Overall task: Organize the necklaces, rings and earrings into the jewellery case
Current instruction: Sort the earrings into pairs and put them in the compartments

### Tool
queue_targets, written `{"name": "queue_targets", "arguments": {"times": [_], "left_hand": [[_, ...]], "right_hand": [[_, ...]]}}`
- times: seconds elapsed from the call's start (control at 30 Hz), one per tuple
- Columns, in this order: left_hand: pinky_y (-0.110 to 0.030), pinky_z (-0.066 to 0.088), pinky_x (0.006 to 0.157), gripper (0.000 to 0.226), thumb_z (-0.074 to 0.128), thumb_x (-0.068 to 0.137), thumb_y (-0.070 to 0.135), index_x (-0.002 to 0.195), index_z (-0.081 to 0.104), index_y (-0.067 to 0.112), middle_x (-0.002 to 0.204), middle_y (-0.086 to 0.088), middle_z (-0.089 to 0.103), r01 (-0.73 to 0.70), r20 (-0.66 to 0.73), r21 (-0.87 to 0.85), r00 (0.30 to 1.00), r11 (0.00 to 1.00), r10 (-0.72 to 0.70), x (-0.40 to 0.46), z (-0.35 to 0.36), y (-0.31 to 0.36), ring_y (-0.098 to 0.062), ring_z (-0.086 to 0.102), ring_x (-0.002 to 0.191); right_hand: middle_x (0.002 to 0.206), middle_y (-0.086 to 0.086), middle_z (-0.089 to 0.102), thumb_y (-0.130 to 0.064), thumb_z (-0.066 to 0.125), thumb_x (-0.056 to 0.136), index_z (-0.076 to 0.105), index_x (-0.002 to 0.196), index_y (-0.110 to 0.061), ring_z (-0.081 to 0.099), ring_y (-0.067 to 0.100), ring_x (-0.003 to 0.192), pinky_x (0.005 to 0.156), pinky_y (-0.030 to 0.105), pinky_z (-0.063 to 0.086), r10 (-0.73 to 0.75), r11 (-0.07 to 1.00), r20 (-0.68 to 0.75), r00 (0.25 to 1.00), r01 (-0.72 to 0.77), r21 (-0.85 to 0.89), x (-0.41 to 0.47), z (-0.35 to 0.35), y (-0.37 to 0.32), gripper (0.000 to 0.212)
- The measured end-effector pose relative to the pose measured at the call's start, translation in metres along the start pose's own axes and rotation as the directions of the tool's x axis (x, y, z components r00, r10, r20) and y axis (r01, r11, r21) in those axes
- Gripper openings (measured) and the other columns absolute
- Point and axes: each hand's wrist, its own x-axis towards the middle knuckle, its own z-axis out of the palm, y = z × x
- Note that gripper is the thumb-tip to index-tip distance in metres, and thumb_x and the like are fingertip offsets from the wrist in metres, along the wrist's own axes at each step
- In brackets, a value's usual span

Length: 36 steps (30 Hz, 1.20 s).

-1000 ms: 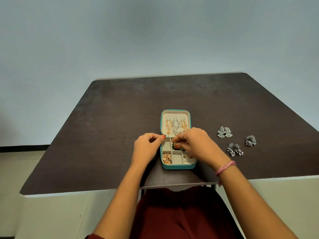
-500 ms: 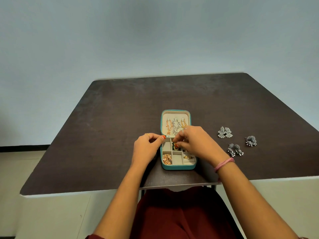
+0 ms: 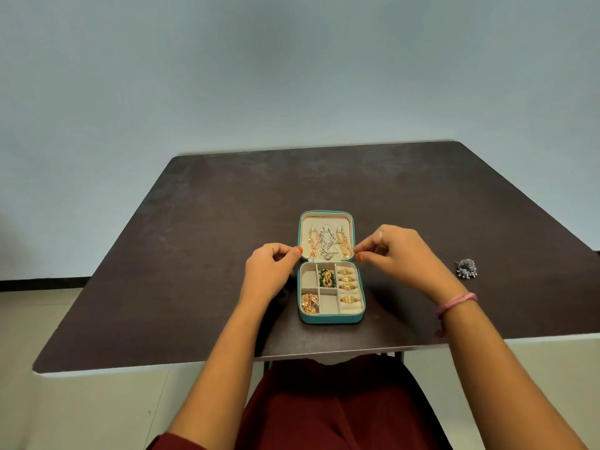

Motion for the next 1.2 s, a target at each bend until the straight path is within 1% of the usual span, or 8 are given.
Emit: {"name": "queue_targets", "arguments": {"times": [0.13,0.23,0.33,0.47,0.63,0.77,0.87,1.2], "left_hand": [[-0.025,0.046,0.062,0.017,0.059,0.091,0.037,0.083,0.066,0.023,0.082,0.004,0.067,-0.072,-0.059,0.047,0.995,0.996,0.075,0.006,0.002,0.017,-0.009,0.059,0.073],[-0.025,0.048,0.068,0.016,0.059,0.091,0.036,0.085,0.065,0.023,0.087,0.006,0.066,-0.174,-0.060,0.062,0.982,0.983,0.177,0.007,0.009,0.037,-0.009,0.062,0.080],[-0.026,0.054,0.069,0.012,0.059,0.090,0.033,0.083,0.063,0.024,0.083,0.006,0.066,-0.228,0.011,0.030,0.974,0.973,0.227,0.003,0.022,0.060,-0.009,0.065,0.079],[-0.030,0.057,0.072,0.008,0.060,0.088,0.023,0.085,0.066,0.019,0.071,0.004,0.068,-0.266,0.123,-0.007,0.956,0.964,0.264,0.002,0.047,0.084,-0.009,0.067,0.072],[-0.038,0.057,0.084,0.007,0.059,0.087,0.010,0.085,0.063,0.015,0.072,-0.003,0.069,-0.226,0.317,0.021,0.925,0.974,0.208,0.011,0.088,0.098,-0.020,0.070,0.081],[-0.030,0.049,0.095,0.023,0.063,0.085,0.014,0.107,0.067,0.008,0.106,-0.011,0.070,-0.234,0.365,0.174,0.917,0.956,0.158,0.018,0.123,0.098,-0.023,0.064,0.104],[-0.026,0.042,0.093,0.032,0.063,0.087,0.023,0.116,0.065,0.009,0.120,-0.008,0.065,-0.235,0.392,0.269,0.913,0.934,0.116,0.017,0.144,0.093,-0.021,0.058,0.114],[-0.032,0.048,0.088,0.018,0.063,0.089,0.020,0.102,0.071,0.011,0.108,-0.009,0.069,-0.252,0.344,0.298,0.928,0.921,0.143,0.015,0.171,0.087,-0.024,0.060,0.104]], "right_hand": [[0.086,-0.007,0.061,-0.021,0.068,0.086,0.074,0.097,-0.021,0.055,0.006,0.077,0.072,0.017,0.038,0.059,0.998,-0.041,0.997,-0.059,0.004,-0.006,-0.019,0.020,0.013],[0.083,-0.006,0.065,-0.022,0.071,0.084,0.075,0.092,-0.023,0.058,0.003,0.072,0.063,0.007,0.038,0.118,0.993,-0.108,0.987,-0.114,0.038,-0.008,-0.033,0.037,0.009],[0.080,-0.006,0.068,-0.021,0.071,0.083,0.074,0.089,-0.023,0.061,0.004,0.072,0.061,0.005,0.037,0.176,0.983,-0.135,0.975,-0.168,0.068,-0.010,-0.046,0.054,0.006],[0.083,-0.002,0.070,-0.020,0.069,0.085,0.074,0.092,-0.021,0.063,0.012,0.081,0.066,0.013,0.040,0.221,0.975,-0.128,0.967,-0.216,0.055,-0.008,-0.054,0.074,0.008],[0.081,0.000,0.069,-0.015,0.065,0.088,0.072,0.097,-0.016,0.060,0.011,0.081,0.074,0.020,0.037,0.273,0.962,-0.036,0.961,-0.273,-0.003,-0.002,-0.054,0.091,0.012],[0.104,0.002,0.071,-0.021,0.066,0.087,0.072,0.104,-0.019,0.061,0.013,0.094,0.078,0.020,0.037,0.308,0.949,0.081,0.948,-0.300,-0.101,0.004,-0.049,0.101,0.018],[0.106,0.002,0.071,-0.024,0.066,0.087,0.072,0.106,-0.020,0.062,0.014,0.098,0.080,0.020,0.038,0.311,0.947,0.090,0.946,-0.301,-0.110,0.006,-0.047,0.103,0.020],[0.099,0.002,0.071,-0.022,0.064,0.089,0.073,0.102,-0.019,0.058,0.009,0.084,0.076,0.021,0.041,0.328,0.944,0.094,0.940,-0.322,-0.075,0.008,-0.041,0.102,0.016]]}}
